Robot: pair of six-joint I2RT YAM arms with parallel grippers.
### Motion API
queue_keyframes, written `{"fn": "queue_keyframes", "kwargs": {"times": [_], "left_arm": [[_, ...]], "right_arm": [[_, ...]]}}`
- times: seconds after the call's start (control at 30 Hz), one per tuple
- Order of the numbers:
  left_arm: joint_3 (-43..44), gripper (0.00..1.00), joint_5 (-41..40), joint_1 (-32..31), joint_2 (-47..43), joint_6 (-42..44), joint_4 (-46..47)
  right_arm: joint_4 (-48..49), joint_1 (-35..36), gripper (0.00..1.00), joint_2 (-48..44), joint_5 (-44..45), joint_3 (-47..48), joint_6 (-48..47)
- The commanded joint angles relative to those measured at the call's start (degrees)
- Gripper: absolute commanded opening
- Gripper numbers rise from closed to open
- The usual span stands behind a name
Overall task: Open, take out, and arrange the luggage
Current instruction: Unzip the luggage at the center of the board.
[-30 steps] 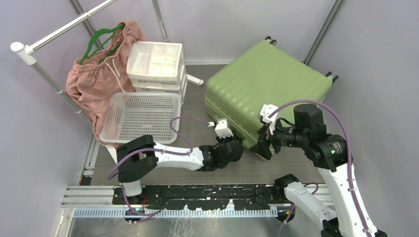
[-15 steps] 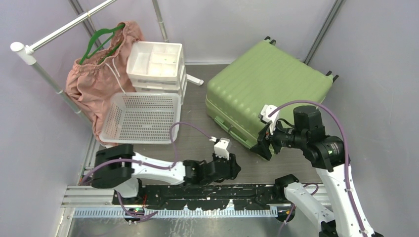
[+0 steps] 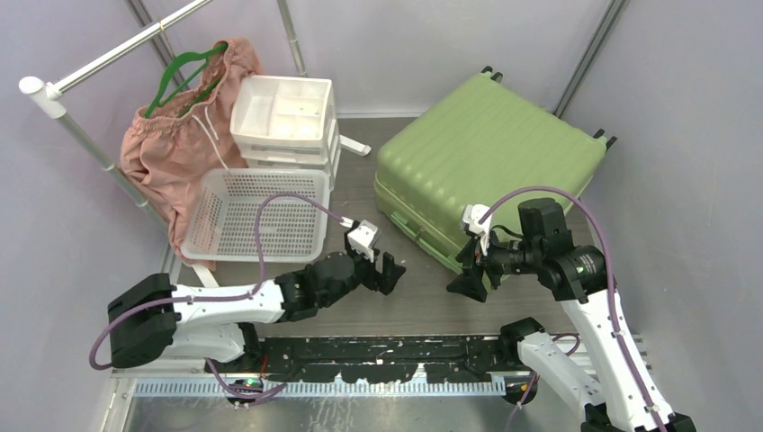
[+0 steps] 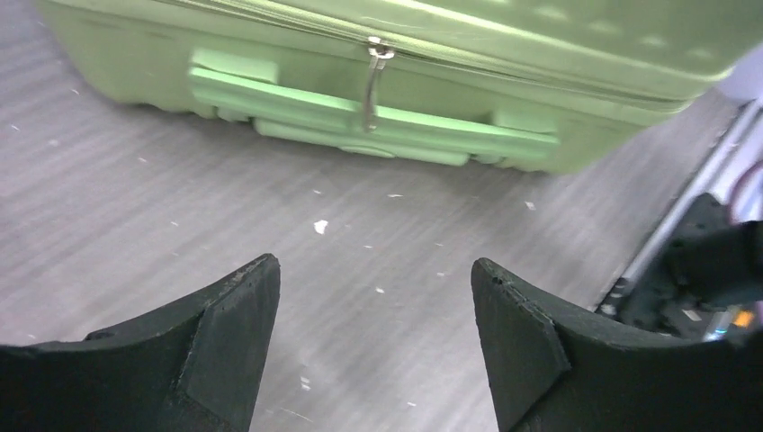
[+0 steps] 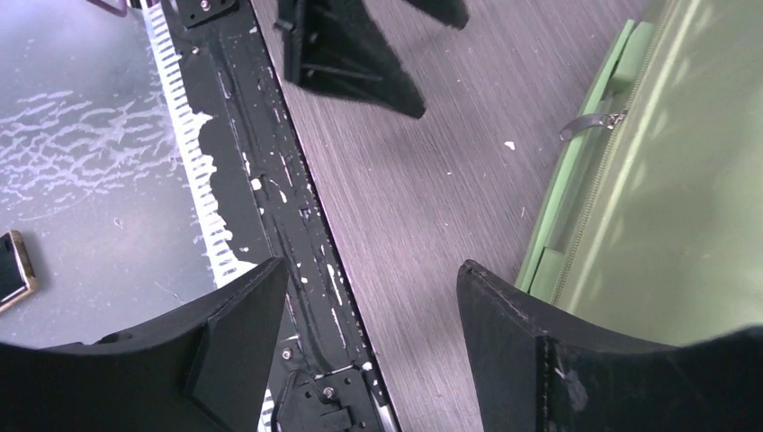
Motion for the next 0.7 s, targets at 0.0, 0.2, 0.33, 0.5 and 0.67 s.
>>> {"fn": "queue_keyframes", "kwargs": {"times": [0.0, 0.2, 0.33, 0.5, 0.67], "left_arm": [[-3.2, 0.78, 9.4, 4.9, 2.3, 13.3, 19.0], [1.7, 0.77, 14.9, 7.2, 11.8, 18.6, 25.7], [1.6, 0.72, 14.9, 8.5, 16.8, 20.5, 33.6], [0.3, 0.58, 16.4, 10.9, 20.7, 18.3, 42.6], [3.0, 0.57, 17.3, 11.6, 22.7, 17.9, 38.9]], "right_arm": [[4.3, -0.3, 0.74, -1.0, -3.6, -4.0, -4.2], [8.3, -0.3, 0.74, -1.3, -6.2, -9.4, -7.1], [6.9, -0.3, 0.75, -2.1, -6.2, -10.2, -9.7], [8.5, -0.3, 0.75, -3.8, -2.7, -12.0, -9.7], [9.0, -0.3, 0.75, -2.8, -0.2, -11.4, -8.3]]}}
